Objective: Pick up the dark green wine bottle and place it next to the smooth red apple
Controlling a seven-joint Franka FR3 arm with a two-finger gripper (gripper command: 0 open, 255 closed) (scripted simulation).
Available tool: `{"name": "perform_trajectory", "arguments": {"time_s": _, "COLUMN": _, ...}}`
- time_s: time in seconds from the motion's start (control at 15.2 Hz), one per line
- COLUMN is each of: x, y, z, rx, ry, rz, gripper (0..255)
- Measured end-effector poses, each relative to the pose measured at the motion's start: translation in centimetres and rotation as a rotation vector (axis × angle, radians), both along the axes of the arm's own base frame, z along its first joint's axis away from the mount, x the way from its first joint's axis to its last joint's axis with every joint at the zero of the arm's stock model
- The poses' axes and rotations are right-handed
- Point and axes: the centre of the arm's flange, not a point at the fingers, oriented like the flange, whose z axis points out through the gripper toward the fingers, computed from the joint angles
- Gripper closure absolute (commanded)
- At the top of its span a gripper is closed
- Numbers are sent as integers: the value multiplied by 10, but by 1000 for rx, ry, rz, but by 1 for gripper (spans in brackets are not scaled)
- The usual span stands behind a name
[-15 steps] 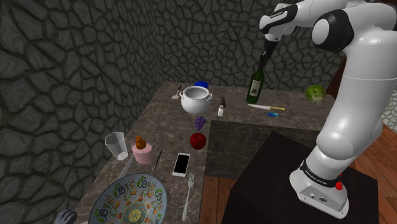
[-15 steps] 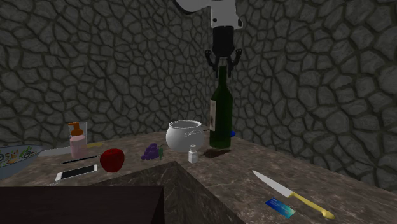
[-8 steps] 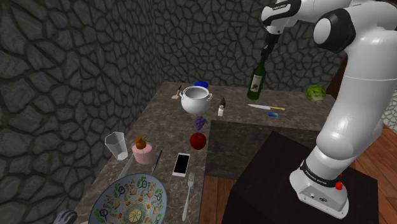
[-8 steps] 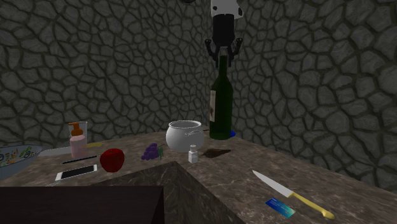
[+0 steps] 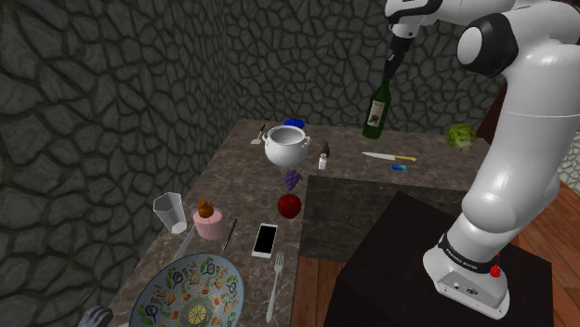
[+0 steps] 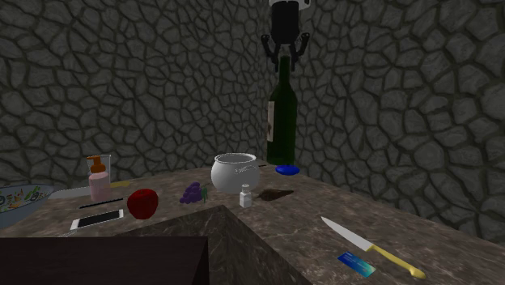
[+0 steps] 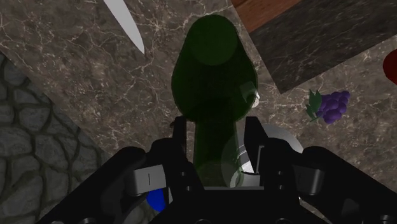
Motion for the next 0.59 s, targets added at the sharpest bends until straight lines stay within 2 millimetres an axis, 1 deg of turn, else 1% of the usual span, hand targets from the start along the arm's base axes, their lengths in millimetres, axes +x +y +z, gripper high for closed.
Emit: {"name": "perform_trajectory", "arguments": {"time_s": 0.59, "x": 0, "y": -1, "z": 47, "rx": 0, "ry": 0, "rz": 0, "gripper": 255}}
